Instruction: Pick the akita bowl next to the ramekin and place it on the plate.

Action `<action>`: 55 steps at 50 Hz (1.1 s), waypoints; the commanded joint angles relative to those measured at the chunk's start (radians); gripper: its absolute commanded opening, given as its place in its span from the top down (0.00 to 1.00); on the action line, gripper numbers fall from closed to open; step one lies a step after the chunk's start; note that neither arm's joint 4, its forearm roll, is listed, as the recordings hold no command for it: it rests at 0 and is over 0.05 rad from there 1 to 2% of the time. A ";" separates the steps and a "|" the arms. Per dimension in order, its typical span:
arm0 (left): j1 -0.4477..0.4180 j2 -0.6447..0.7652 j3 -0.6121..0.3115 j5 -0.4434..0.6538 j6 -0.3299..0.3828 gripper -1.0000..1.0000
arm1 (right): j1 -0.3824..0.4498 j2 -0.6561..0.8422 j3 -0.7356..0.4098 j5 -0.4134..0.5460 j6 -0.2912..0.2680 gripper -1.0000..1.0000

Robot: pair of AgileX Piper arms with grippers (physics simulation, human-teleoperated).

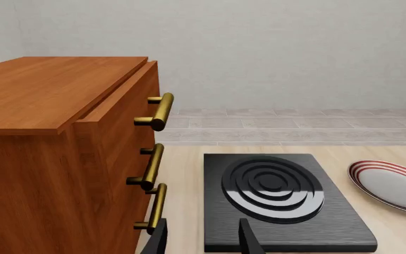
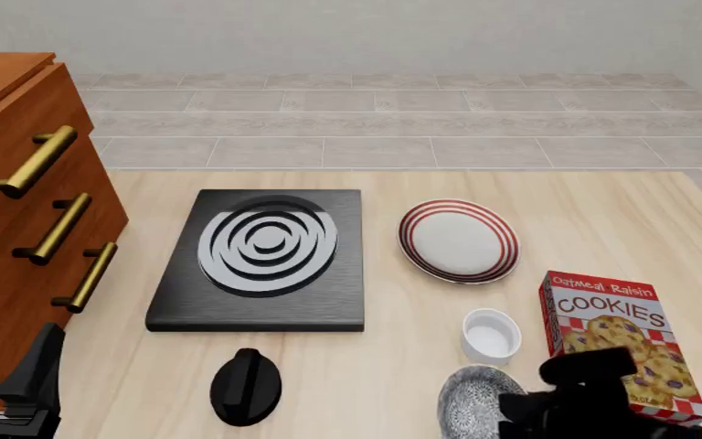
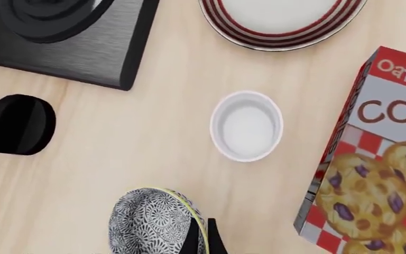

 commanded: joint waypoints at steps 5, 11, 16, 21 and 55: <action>0.000 0.000 0.000 0.000 0.000 0.00 | 0.004 -0.121 -0.072 0.137 0.013 1.00; 0.000 0.000 0.000 0.000 0.000 0.00 | 0.005 -0.144 -0.100 0.167 0.023 1.00; 0.000 0.000 0.000 0.000 0.000 0.00 | -0.010 -0.156 -0.117 0.182 0.027 1.00; 0.000 0.000 0.000 0.000 0.000 0.00 | -0.027 -0.181 -0.150 0.217 0.034 1.00; 0.000 0.000 0.000 0.000 0.000 0.00 | -0.146 -0.101 -0.270 0.198 0.054 1.00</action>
